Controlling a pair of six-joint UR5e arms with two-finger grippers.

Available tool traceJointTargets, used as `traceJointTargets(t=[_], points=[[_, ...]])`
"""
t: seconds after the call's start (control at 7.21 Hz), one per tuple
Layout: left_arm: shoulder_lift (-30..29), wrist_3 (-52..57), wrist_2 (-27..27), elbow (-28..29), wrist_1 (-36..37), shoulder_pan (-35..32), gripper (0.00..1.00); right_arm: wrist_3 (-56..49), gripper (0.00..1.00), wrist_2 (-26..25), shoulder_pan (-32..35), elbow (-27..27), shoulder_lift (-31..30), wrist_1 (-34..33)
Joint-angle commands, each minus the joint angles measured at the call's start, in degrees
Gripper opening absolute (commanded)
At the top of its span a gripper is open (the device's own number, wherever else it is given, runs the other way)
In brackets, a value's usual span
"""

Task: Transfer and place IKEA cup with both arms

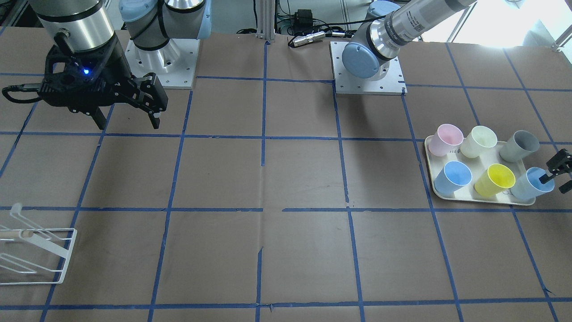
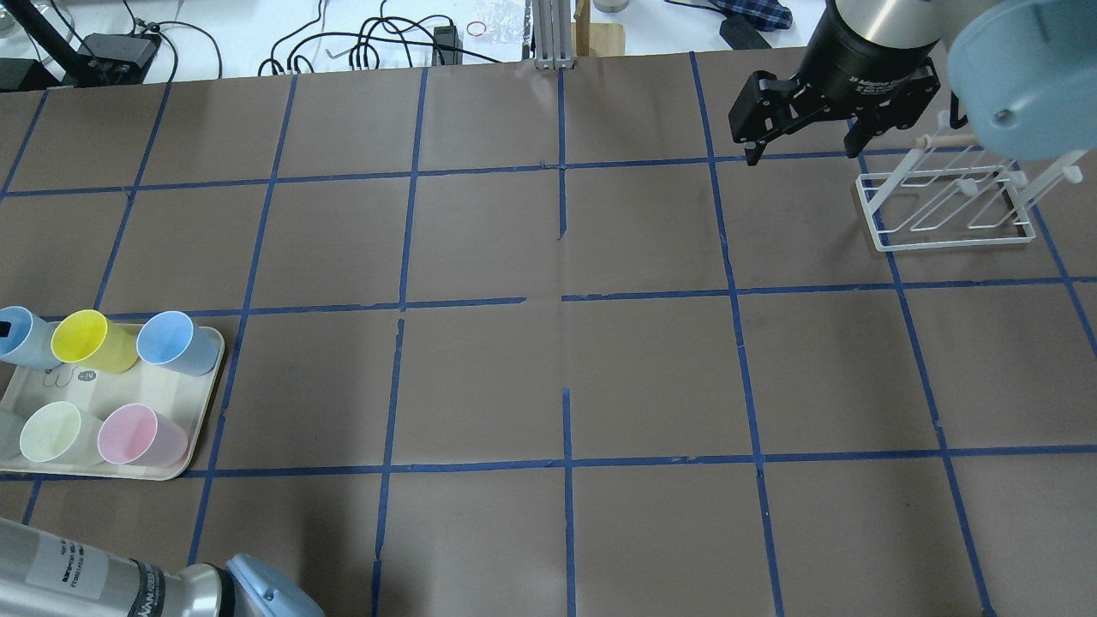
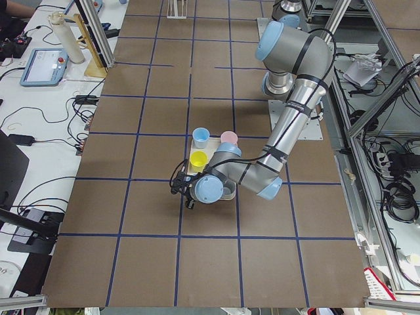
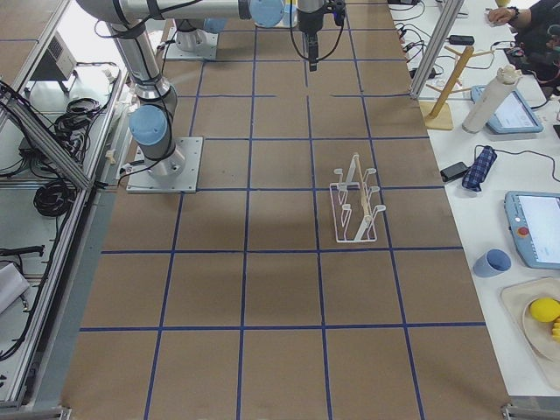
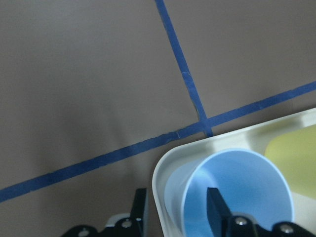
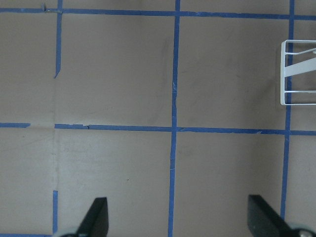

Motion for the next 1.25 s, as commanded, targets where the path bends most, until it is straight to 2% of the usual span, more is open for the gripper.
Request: traceJointTargets(t=[0.0, 0.28, 0.42, 0.69, 0.97, 1.11], points=[[5.1, -4.8, 4.5, 2.4, -3.7, -4.9, 1.0, 0.0, 1.0, -0.1, 0.0, 0.0, 0.0, 0.1], [11.9, -15.5, 6.5, 3.2, -11.8, -10.8, 1.0, 0.0, 1.0, -0.1, 0.0, 0.0, 0.0, 0.1], [15.4, -21.5, 8.3, 2.3, -13.6, -15.6, 1.0, -0.1, 1.0, -0.2, 0.0, 0.0, 0.0, 0.2], [21.1, -36.1, 15.4, 1.8, -13.8, -29.5, 1.0, 0.0, 1.0, -0.2, 0.0, 0.0, 0.0, 0.2], [25.4, -52.5, 15.5, 1.7, -17.0, -39.5, 1.0, 0.0, 1.0, 0.0, 0.0, 0.1, 0.0, 0.2], [25.3, -58.5, 15.7, 1.6, -17.0, -43.6, 1.0, -0.1, 1.0, -0.1, 0.0, 0.0, 0.1, 0.2]])
